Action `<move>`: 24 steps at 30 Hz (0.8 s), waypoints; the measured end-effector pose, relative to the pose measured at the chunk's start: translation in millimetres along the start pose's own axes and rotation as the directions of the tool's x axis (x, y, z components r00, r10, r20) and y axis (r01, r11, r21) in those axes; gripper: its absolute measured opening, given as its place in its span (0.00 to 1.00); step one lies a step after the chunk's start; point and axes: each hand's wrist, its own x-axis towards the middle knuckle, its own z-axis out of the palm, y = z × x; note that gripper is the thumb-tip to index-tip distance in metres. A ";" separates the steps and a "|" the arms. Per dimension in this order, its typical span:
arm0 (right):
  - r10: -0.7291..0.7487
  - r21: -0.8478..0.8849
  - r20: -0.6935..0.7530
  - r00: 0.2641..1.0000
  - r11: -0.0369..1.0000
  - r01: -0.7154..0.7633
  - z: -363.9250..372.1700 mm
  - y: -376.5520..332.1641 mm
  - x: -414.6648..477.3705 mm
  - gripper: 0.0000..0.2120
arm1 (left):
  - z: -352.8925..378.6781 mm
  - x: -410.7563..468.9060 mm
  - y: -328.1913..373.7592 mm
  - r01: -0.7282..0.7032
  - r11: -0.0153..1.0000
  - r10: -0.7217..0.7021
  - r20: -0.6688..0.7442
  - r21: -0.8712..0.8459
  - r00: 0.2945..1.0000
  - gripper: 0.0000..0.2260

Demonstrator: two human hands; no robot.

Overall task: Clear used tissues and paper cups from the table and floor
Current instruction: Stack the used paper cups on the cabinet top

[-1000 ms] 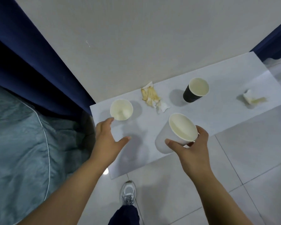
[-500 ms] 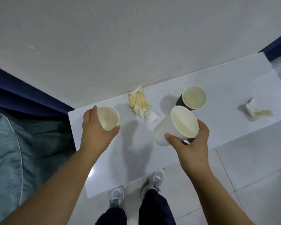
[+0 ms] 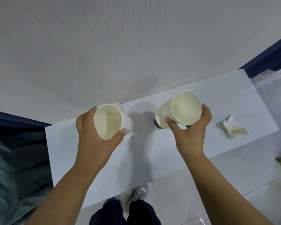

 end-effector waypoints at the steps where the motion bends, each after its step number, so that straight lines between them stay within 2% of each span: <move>1: 0.013 -0.024 0.024 1.000 1.000 -0.012 2.3 2.0 4.8 0.46 | 1.3 1.8 3.0 -0.003 1.000 0.003 0.000 -0.011 1.000 0.40; 3: 0.059 -0.080 0.103 0.993 0.996 -0.051 6.4 8.9 12.1 0.47 | 4.4 5.5 8.7 -0.019 1.000 0.019 -0.001 -0.025 1.000 0.39; 6: 0.178 -0.183 0.233 0.956 0.974 -0.137 6.5 20.9 15.4 0.54 | 10.0 12.3 18.7 -0.056 0.998 0.057 0.018 -0.022 0.998 0.40; 8: 0.225 -0.212 0.250 0.942 0.962 -0.174 3.1 27.0 12.3 0.56 | 15.9 17.4 26.5 -0.093 0.995 0.094 0.055 -0.022 0.994 0.40; 12: 0.262 -0.195 0.171 0.950 0.954 -0.228 -7.5 30.6 1.2 0.55 | 35.3 20.2 49.8 -0.201 0.979 0.204 0.160 -0.035 0.966 0.42; 17: 0.295 -0.169 0.069 0.953 0.945 -0.280 -21.4 33.9 -8.4 0.51 | 77.5 21.7 72.0 -0.330 0.944 0.322 0.312 -0.029 0.894 0.46; 21: 0.297 -0.177 0.024 0.955 0.941 -0.288 -31.1 39.2 -14.3 0.51 | 108.2 26.0 69.6 -0.412 0.901 0.317 0.439 0.138 0.841 0.48; 24: 0.299 -0.188 0.010 0.954 0.938 -0.292 -32.1 42.0 -16.4 0.51 | 116.3 32.3 62.2 -0.418 0.868 0.236 0.520 0.266 0.821 0.51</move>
